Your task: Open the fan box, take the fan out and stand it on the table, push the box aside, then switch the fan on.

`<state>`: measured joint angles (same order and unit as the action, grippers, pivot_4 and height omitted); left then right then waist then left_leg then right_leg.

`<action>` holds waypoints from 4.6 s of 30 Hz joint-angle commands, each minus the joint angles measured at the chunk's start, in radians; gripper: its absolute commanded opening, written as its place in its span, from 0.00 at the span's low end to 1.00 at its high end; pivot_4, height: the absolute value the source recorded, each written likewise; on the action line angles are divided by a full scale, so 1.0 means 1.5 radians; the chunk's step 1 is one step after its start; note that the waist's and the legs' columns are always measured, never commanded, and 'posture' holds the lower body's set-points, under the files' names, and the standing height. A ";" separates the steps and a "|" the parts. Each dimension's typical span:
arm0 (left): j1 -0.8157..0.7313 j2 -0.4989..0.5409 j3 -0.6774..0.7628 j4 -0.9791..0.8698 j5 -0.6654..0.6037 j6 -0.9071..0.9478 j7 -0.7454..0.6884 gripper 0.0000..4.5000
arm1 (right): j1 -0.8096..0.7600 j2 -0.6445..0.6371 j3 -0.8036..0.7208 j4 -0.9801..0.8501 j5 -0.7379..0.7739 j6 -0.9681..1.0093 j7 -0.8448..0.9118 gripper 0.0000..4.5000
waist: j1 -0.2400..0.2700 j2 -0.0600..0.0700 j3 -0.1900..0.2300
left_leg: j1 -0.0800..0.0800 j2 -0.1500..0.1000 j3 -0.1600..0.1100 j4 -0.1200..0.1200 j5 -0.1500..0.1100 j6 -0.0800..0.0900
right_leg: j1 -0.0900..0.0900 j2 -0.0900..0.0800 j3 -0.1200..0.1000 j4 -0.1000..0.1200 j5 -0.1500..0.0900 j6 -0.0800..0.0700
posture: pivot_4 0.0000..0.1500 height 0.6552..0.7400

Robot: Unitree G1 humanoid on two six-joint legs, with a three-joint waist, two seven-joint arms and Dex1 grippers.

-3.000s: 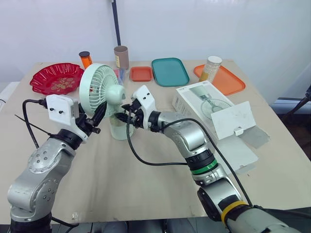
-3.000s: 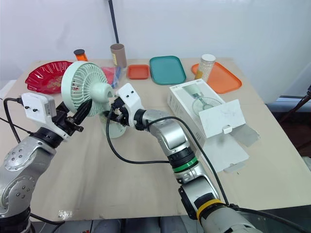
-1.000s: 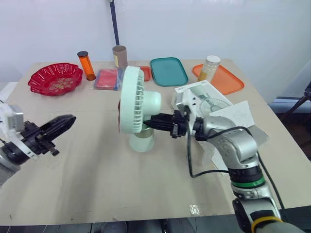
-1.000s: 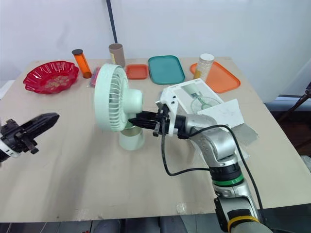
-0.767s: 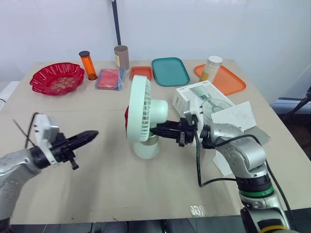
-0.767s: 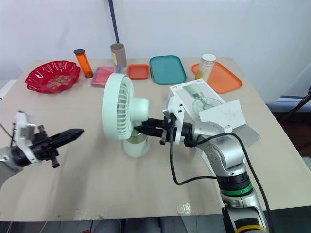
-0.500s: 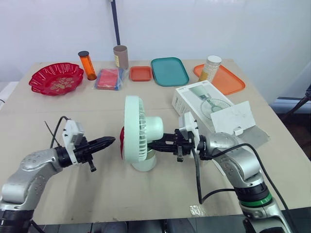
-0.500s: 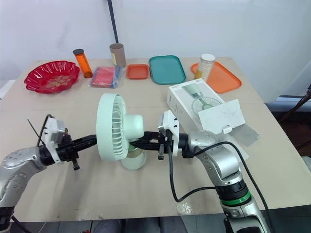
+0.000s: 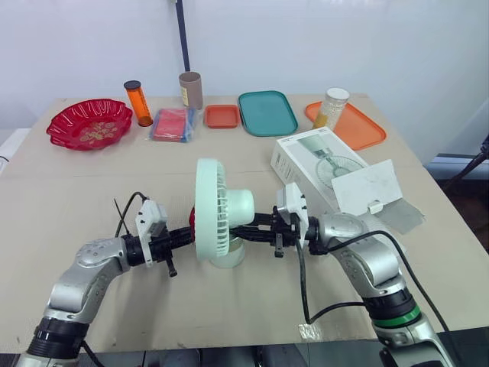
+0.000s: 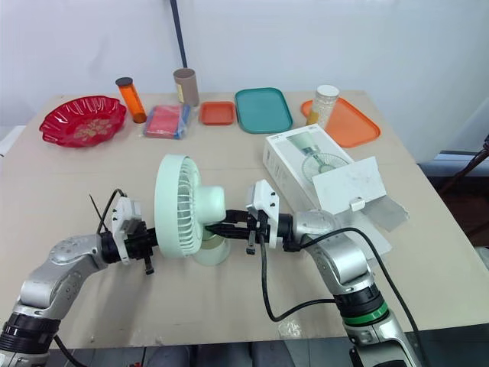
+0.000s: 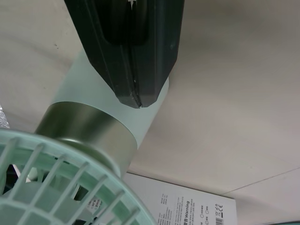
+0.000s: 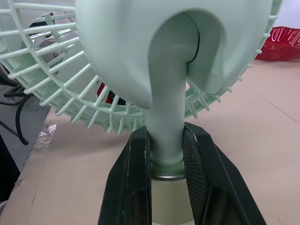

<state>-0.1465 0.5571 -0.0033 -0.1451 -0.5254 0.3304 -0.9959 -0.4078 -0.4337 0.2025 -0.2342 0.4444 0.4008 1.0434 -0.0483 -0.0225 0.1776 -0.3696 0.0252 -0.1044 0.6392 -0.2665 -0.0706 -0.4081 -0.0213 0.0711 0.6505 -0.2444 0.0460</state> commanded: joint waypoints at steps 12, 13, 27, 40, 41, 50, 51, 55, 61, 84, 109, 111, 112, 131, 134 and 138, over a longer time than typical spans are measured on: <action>0.008 -0.008 -0.026 -0.023 0.010 -0.002 -0.012 0.01 | 0.013 -0.006 0.008 -0.037 0.007 -0.007 0.002 0.08 | 0.000 0.000 0.000 | 0.000 0.000 0.000 0.000 0.000 0.000 | 0.000 0.000 0.000 0.000 0.000 0.000 | 1.00 1.00; 0.008 -0.008 -0.028 -0.023 0.011 -0.002 -0.012 0.01 | 0.013 -0.006 0.008 -0.037 0.007 -0.007 0.002 0.08 | 0.000 0.000 0.000 | 0.000 0.000 0.000 0.000 0.000 0.000 | 0.000 0.000 0.000 0.000 0.000 0.000 | 1.00 1.00; 0.007 -0.011 -0.038 -0.019 0.018 -0.001 -0.018 0.01 | 0.022 -0.011 0.007 -0.045 0.007 -0.007 -0.002 0.08 | 0.000 0.000 0.000 | 0.000 0.000 0.000 0.000 0.000 0.000 | 0.001 0.000 0.000 0.000 0.000 0.000 | 1.00 1.00; 0.005 -0.011 -0.036 -0.020 0.020 0.001 -0.020 0.01 | 0.020 -0.009 0.009 -0.043 0.006 -0.008 -0.003 0.08 | 0.001 0.000 0.000 | 0.000 0.000 0.000 0.000 0.000 0.000 | 0.001 0.000 0.000 0.000 0.000 0.000 | 1.00 1.00; 0.005 -0.012 -0.036 -0.021 0.021 0.001 -0.020 0.01 | 0.021 -0.009 0.009 -0.044 0.006 -0.009 -0.003 0.08 | 0.001 0.000 0.000 | 0.000 0.000 0.000 0.000 0.000 0.000 | 0.001 0.000 0.000 0.000 0.000 0.000 | 1.00 1.00; 0.003 -0.013 -0.038 -0.021 0.023 0.001 -0.020 0.01 | 0.021 -0.009 0.009 -0.044 0.006 -0.009 -0.004 0.08 | 0.001 0.000 0.000 | 0.000 0.000 0.000 0.000 0.000 0.000 | 0.001 0.000 0.000 0.000 0.000 0.000 | 1.00 1.00; 0.003 -0.013 -0.038 -0.021 0.023 0.001 -0.020 0.01 | 0.021 -0.009 0.009 -0.044 0.006 -0.009 -0.004 0.08 | 0.001 0.000 0.000 | 0.000 0.000 0.000 0.000 0.000 0.000 | 0.001 0.000 0.000 0.000 0.000 0.000 | 1.00 1.00; 0.003 -0.012 -0.037 -0.021 0.024 0.001 -0.020 0.01 | 0.020 -0.008 0.010 -0.046 0.007 -0.007 -0.005 0.08 | 0.001 0.000 0.000 | 0.000 0.000 0.000 0.000 0.000 0.000 | 0.001 0.000 0.000 0.000 0.000 0.000 | 1.00 1.00; 0.005 -0.011 -0.037 -0.021 0.026 -0.001 -0.019 0.01 | 0.016 -0.006 0.014 -0.050 0.007 -0.002 -0.009 0.08 | 0.001 0.000 0.000 | 0.000 0.000 0.000 0.000 0.000 0.000 | 0.001 0.000 0.000 0.000 0.000 0.000 | 1.00 1.00; 0.010 0.021 0.027 -0.022 0.005 0.003 -0.012 0.01 | -0.017 0.004 -0.007 -0.015 0.021 -0.011 0.002 0.08 | 0.000 0.000 0.000 | 0.001 0.000 0.000 0.000 0.000 0.000 | 0.001 0.000 0.000 0.001 0.000 0.000 | 1.00 1.00; 0.180 -0.017 0.165 -0.219 -0.056 0.007 0.141 0.72 | -0.058 -0.004 -0.067 -0.020 0.063 0.017 -0.016 0.08 | 0.000 0.000 0.000 | 0.000 0.000 0.000 0.000 0.000 0.000 | 0.000 -0.001 0.000 0.001 0.000 0.000 | 1.00 1.00; 0.194 -0.021 0.162 -0.225 -0.051 0.002 0.145 0.89 | -0.060 -0.001 -0.065 -0.017 0.061 0.016 -0.021 0.08 | 0.000 0.000 0.000 | 0.000 0.000 0.000 0.000 0.000 0.000 | 0.000 0.000 0.000 0.001 0.000 0.000 | 1.00 1.00; 0.200 -0.023 0.162 -0.225 -0.047 -0.001 0.149 0.96 | -0.063 0.001 -0.065 -0.013 0.061 0.015 -0.022 0.08 | 0.000 0.000 0.000 | 0.000 0.000 0.000 0.000 0.000 0.000 | 0.000 0.000 0.000 0.001 0.000 0.000 | 1.00 1.00; 0.228 -0.033 0.166 -0.221 -0.024 -0.023 0.191 0.99 | -0.234 0.113 -0.032 0.206 -0.112 -0.019 -0.204 0.08 | -0.001 0.000 0.000 | 0.000 0.000 0.000 0.000 0.000 0.000 | 0.000 0.000 0.000 0.001 0.000 0.000 | 1.00 1.00; 0.236 -0.033 0.167 -0.227 -0.028 -0.021 0.187 0.99 | -0.266 0.134 -0.037 0.258 -0.136 -0.030 -0.236 0.08 | -0.001 0.000 0.000 | 0.000 0.000 0.000 0.000 0.000 0.000 | 0.000 0.000 0.000 0.001 0.000 0.000 | 1.00 1.00; 0.235 -0.034 0.161 -0.225 -0.023 -0.024 0.188 0.99 | -0.277 0.146 -0.036 0.280 -0.134 -0.036 -0.223 0.08 | 0.000 0.000 0.000 | 0.000 0.000 0.000 0.000 0.000 0.000 | -0.001 -0.001 0.000 0.001 0.000 0.000 | 1.00 1.00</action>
<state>0.2080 0.4972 0.2340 -0.4506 -0.5575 0.3113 -0.7090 -0.7878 -0.2223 0.1705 0.2264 0.2284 0.3893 0.6981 -0.0485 -0.0222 0.1773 -0.3702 0.0250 -0.1041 0.6396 -0.2666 -0.0706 -0.4090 -0.0221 0.0710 0.6519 -0.2441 0.0454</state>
